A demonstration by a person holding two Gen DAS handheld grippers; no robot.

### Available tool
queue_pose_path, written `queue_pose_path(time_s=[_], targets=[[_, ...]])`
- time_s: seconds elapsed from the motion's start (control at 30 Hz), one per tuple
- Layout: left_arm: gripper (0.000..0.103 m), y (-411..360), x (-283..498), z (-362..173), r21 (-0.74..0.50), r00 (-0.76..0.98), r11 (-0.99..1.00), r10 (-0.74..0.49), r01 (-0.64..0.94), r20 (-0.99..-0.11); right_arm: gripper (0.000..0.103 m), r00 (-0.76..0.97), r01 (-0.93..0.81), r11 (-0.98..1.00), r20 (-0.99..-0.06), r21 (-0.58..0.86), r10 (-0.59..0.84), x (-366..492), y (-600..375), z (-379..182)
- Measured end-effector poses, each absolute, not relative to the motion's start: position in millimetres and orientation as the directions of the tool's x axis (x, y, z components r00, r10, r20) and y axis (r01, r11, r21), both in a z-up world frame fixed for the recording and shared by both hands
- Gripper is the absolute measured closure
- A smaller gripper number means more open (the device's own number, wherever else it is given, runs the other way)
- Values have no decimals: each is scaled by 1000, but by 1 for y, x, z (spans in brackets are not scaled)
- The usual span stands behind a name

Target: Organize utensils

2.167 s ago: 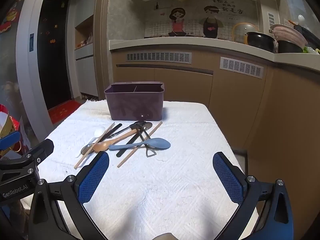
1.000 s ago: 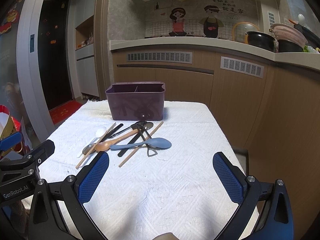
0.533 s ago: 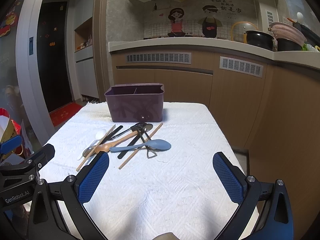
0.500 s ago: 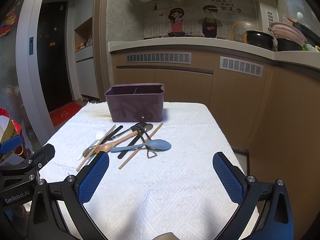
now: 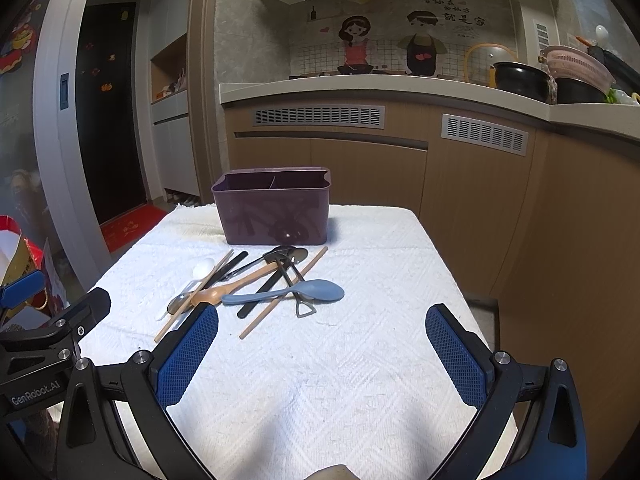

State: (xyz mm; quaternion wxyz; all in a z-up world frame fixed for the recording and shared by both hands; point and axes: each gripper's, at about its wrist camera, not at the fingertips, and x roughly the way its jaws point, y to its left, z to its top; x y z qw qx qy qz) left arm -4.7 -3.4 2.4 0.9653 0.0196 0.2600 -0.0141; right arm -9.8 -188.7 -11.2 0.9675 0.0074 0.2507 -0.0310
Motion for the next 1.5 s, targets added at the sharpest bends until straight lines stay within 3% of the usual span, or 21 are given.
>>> queue_pose_path(time_s=[0.83, 1.5], targets=[[0, -2, 0, 3, 34, 864, 999, -9, 30, -503, 0, 872, 62, 998, -487, 2, -53, -9, -188, -12], [0, -13, 100, -5, 74, 822, 994, -22, 78, -569, 0, 839, 44, 999, -542, -28, -52, 85, -200, -16]])
